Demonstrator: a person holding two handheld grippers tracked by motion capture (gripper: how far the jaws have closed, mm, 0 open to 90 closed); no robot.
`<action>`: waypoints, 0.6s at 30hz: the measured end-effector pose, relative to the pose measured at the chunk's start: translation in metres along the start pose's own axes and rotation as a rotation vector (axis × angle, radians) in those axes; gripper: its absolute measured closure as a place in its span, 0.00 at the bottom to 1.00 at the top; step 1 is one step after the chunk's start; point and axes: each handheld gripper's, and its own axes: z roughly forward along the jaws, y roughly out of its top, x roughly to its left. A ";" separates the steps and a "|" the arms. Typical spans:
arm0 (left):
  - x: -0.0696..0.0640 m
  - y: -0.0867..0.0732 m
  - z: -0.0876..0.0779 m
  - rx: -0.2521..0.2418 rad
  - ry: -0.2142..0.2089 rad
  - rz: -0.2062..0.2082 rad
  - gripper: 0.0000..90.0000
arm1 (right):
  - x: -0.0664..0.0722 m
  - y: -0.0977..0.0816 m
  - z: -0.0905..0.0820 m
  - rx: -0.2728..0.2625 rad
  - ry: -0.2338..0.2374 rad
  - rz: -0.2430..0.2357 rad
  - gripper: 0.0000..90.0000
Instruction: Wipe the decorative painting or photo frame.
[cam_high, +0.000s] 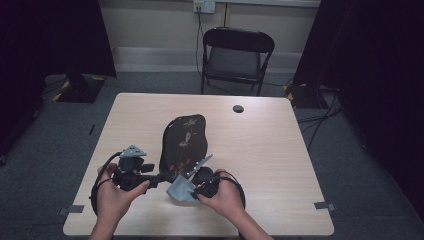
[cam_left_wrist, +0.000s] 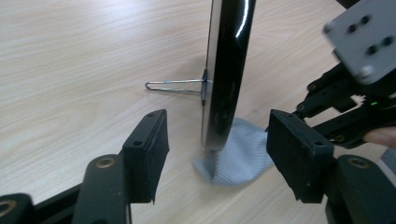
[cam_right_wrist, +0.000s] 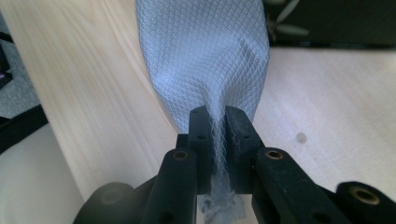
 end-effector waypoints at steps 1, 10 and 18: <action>0.000 0.000 0.000 0.003 0.001 0.006 0.43 | 0.000 -0.001 0.001 0.003 0.002 0.004 0.92; 0.001 -0.001 -0.001 -0.001 0.011 0.003 0.42 | -0.003 -0.001 -0.012 -0.016 -0.006 0.001 0.92; 0.001 -0.001 0.002 0.005 0.000 -0.001 0.37 | 0.003 0.014 -0.057 -0.120 -0.013 -0.027 0.92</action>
